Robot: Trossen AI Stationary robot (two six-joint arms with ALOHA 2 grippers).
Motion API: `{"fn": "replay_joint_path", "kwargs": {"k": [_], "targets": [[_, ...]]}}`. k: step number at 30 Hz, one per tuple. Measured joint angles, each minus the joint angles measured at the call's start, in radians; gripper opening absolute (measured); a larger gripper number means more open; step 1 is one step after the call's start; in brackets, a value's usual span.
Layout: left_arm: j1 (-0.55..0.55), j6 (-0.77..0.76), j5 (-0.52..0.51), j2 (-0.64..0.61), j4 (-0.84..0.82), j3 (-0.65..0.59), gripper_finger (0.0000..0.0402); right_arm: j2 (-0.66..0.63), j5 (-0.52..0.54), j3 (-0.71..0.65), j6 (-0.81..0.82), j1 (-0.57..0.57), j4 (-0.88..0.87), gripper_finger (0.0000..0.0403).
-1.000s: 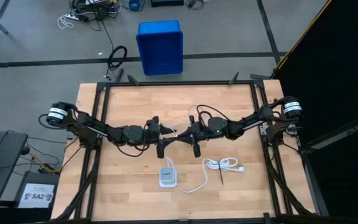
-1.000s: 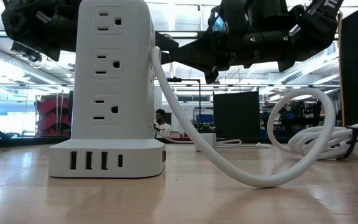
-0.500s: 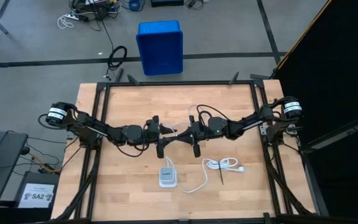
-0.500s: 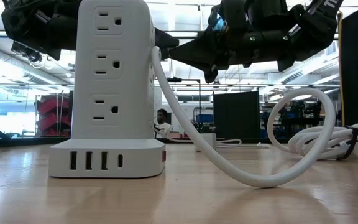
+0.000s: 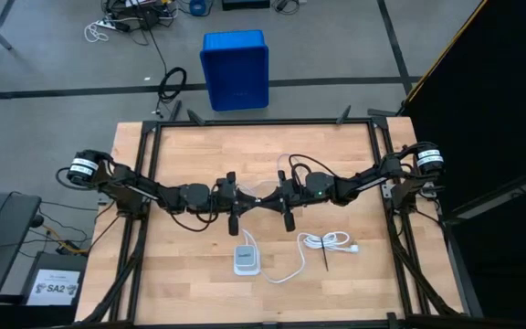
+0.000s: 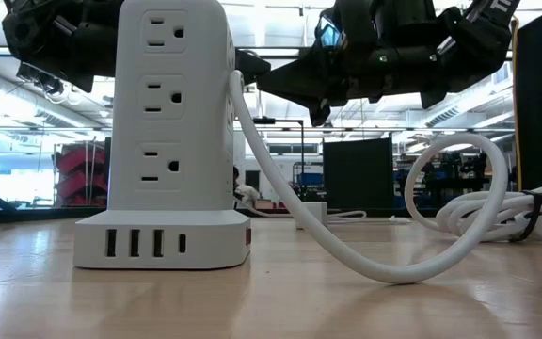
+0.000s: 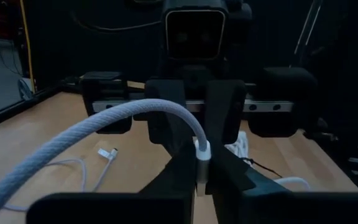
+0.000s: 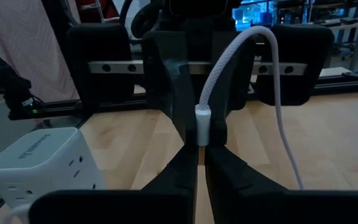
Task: Insert USB
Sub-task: Insert the white charger cable into the white charger adapter
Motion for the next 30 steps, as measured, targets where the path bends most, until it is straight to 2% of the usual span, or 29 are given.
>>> {"fn": "replay_joint_path", "kwargs": {"k": [14,22,28,30], "targets": [[0.0,0.027,0.006,-0.003,-0.004,0.0,0.0004,0.0,0.002,0.0,0.0,0.0,-0.014,0.0009],[-0.006,0.036,0.006,-0.003,-0.003,0.0,0.0003,-0.004,0.003,0.0,-0.03,0.002,-0.047,0.0084],[-0.015,0.053,0.004,-0.008,-0.005,0.0,0.0003,-0.071,0.012,0.0,-0.042,0.002,-0.232,0.0143],[-0.015,0.053,0.0,-0.014,-0.007,-0.001,0.0003,-0.1,0.056,0.0,-0.024,0.002,-0.307,0.0157]]}}
